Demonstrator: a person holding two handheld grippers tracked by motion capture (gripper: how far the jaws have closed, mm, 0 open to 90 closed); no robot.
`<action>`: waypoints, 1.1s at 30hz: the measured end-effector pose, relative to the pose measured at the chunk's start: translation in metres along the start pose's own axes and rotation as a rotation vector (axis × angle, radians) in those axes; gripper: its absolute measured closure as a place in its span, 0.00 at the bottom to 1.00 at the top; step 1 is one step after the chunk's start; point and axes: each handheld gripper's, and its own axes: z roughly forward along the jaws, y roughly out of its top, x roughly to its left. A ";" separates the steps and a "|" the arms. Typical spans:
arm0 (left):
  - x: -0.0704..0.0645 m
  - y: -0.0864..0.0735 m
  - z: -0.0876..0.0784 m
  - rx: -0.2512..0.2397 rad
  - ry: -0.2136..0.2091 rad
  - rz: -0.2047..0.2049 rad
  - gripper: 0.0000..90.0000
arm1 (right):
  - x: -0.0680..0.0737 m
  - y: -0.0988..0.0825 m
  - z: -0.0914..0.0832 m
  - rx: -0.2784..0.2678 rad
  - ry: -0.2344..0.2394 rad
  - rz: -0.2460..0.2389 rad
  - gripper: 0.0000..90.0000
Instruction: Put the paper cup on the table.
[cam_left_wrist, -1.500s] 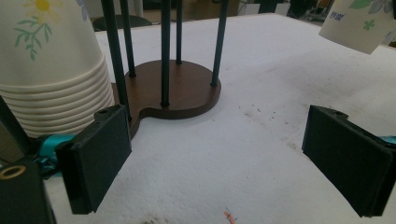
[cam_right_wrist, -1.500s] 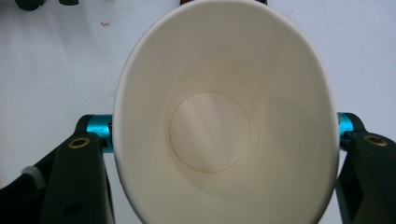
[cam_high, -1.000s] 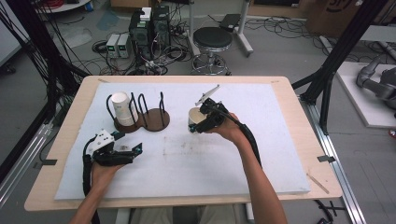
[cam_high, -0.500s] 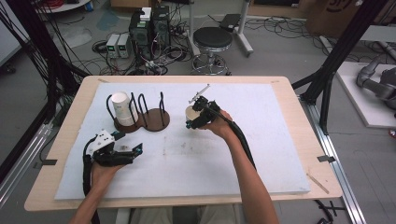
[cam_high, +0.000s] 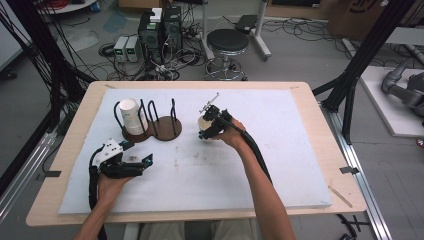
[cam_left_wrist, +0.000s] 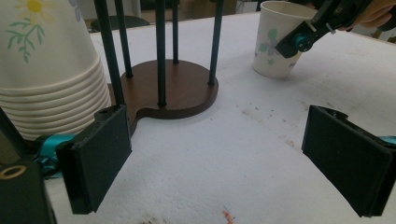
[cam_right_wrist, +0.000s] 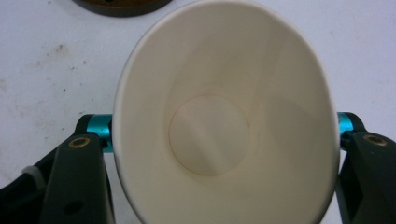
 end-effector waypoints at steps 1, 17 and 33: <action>0.000 0.000 0.000 0.000 0.000 -0.001 0.09 | 0.000 0.000 0.001 -0.005 0.002 0.007 0.36; 0.000 0.000 0.000 0.001 0.001 -0.002 0.09 | -0.005 -0.008 0.013 -0.004 0.033 0.049 0.16; 0.000 0.000 0.000 0.002 0.003 -0.007 0.10 | -0.002 -0.009 0.003 -0.020 0.035 0.055 0.16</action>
